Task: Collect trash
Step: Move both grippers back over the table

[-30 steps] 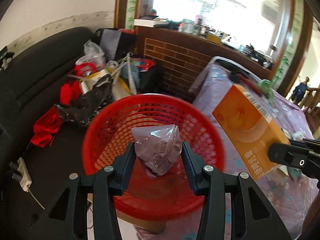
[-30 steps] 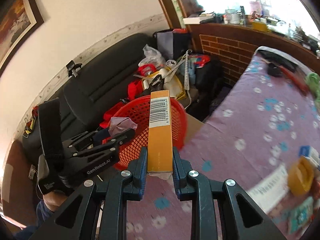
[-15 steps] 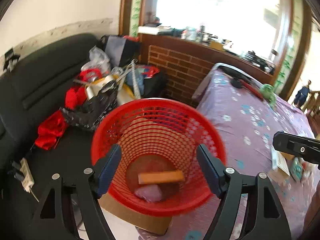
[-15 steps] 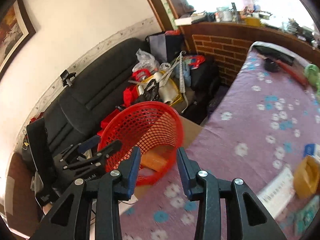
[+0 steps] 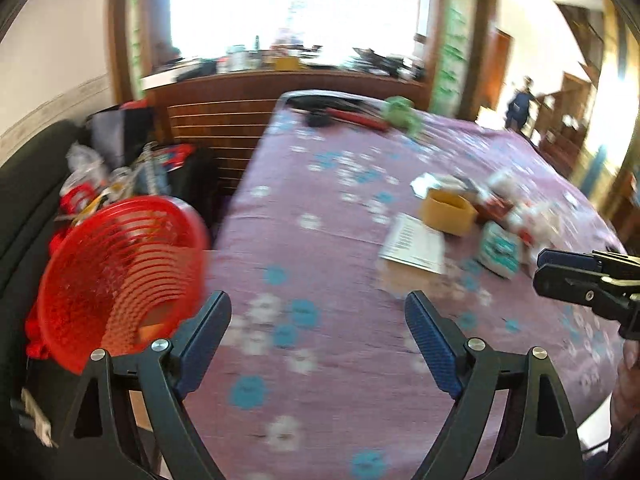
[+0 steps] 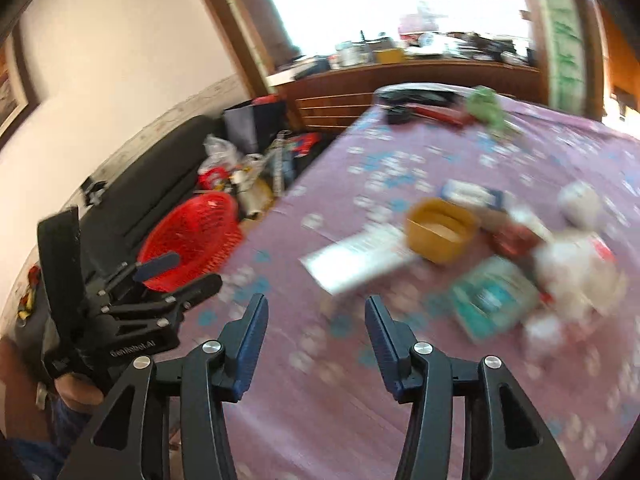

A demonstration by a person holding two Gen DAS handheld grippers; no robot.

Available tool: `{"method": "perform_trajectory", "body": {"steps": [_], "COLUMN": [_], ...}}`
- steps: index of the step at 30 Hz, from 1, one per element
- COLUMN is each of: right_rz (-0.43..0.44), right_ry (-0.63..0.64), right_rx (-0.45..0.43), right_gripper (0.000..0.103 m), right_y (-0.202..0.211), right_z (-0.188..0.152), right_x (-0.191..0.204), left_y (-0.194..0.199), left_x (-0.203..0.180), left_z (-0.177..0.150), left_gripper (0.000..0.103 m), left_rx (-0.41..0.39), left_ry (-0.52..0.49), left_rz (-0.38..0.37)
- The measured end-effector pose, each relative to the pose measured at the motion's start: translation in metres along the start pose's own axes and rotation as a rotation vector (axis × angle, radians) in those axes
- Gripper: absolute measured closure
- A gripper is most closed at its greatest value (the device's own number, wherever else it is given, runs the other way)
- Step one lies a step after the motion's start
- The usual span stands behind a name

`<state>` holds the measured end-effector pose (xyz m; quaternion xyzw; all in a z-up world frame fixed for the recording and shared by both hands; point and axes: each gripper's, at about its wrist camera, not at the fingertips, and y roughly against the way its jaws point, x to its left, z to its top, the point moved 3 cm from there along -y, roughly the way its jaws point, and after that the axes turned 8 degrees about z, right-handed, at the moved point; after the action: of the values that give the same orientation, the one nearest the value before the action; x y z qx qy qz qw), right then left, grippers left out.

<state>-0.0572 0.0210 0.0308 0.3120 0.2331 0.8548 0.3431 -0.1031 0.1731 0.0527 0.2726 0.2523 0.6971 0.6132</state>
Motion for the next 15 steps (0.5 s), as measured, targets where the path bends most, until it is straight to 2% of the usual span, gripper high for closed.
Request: {"method": "perform_trajectory", "body": {"steps": [8, 12, 15], "right_rz": [-0.056, -0.058, -0.063], "right_ry": [-0.080, -0.102, -0.115], "right_rx": [-0.021, -0.048, -0.070], "right_gripper": [0.047, 0.046, 0.045], "right_y": [0.029, 0.040, 0.049], "right_z": [-0.026, -0.028, -0.029], "right_x": [-0.045, -0.054, -0.061], "left_y": [-0.024, -0.051, -0.073], "left_x": [-0.059, -0.078, -0.083], "left_z": [0.010, 0.024, 0.030], "left_gripper": [0.009, 0.009, 0.009], "left_rx": [0.051, 0.102, 0.150], "left_ry": [-0.165, -0.239, -0.248], "left_rz": [-0.004, 0.042, 0.082]}}
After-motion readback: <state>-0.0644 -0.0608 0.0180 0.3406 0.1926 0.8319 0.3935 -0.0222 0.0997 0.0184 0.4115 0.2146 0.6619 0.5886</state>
